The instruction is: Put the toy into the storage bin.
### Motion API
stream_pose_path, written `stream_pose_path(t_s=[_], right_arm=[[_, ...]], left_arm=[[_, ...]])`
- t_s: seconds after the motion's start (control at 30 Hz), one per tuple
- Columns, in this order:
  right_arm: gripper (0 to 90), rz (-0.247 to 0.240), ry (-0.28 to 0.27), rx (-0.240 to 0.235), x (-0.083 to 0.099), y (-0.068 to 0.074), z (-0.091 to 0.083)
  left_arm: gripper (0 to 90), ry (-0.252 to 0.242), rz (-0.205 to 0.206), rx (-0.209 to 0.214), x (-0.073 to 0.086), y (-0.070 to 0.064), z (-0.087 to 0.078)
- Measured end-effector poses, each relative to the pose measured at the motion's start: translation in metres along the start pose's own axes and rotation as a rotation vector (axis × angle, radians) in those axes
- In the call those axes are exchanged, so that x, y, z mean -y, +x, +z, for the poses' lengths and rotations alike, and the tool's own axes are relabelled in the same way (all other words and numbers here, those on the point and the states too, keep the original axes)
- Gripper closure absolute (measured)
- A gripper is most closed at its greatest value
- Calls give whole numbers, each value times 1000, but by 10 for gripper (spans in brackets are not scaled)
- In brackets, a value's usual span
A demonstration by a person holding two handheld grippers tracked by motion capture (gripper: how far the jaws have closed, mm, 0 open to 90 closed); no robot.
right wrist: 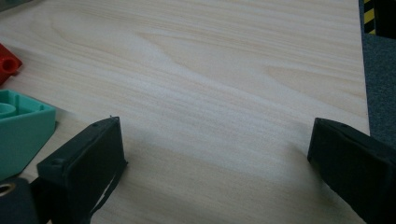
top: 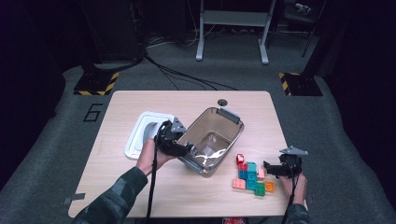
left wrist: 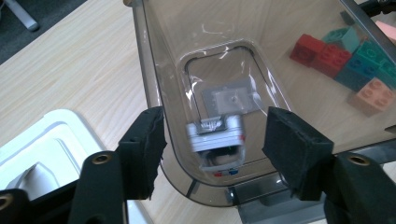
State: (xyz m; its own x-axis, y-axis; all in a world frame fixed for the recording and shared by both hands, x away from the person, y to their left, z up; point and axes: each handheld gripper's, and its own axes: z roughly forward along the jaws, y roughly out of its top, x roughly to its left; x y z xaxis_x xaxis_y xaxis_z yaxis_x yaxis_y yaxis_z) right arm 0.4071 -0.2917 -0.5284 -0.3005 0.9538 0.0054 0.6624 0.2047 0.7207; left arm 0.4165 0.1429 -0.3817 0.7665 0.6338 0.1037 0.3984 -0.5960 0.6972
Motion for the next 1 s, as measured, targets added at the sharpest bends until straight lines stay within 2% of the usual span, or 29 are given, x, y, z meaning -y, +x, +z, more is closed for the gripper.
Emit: stream_pose_path(t_s=[0.2,0.23,0.37,0.47,0.73,0.93,0.97,1.0], right_arm=[[31,1,1,1,0,0,0],[31,1,1,1,0,0,0],[31,1,0,0,0,0,0],[31,1,1,0,0,0,0],[31,0,0,0,0,0,0],[31,1,1,1,0,0,0],[31,0,1,1,0,0,0],[31,1,1,1,0,0,0]], left_arm=[[280,-27,-6,3,4,2,-8],[263,-35,-22,8,5,1,-9],[213,-46,-38,8,13,4,-16],[183,-55,-49,-10,21,7,-21],[144,-68,-126,-43,55,17,-30],[121,-52,-194,-61,90,26,-30],[117,-43,-214,-71,102,29,-29],[108,-39,-221,-75,108,30,-28]])
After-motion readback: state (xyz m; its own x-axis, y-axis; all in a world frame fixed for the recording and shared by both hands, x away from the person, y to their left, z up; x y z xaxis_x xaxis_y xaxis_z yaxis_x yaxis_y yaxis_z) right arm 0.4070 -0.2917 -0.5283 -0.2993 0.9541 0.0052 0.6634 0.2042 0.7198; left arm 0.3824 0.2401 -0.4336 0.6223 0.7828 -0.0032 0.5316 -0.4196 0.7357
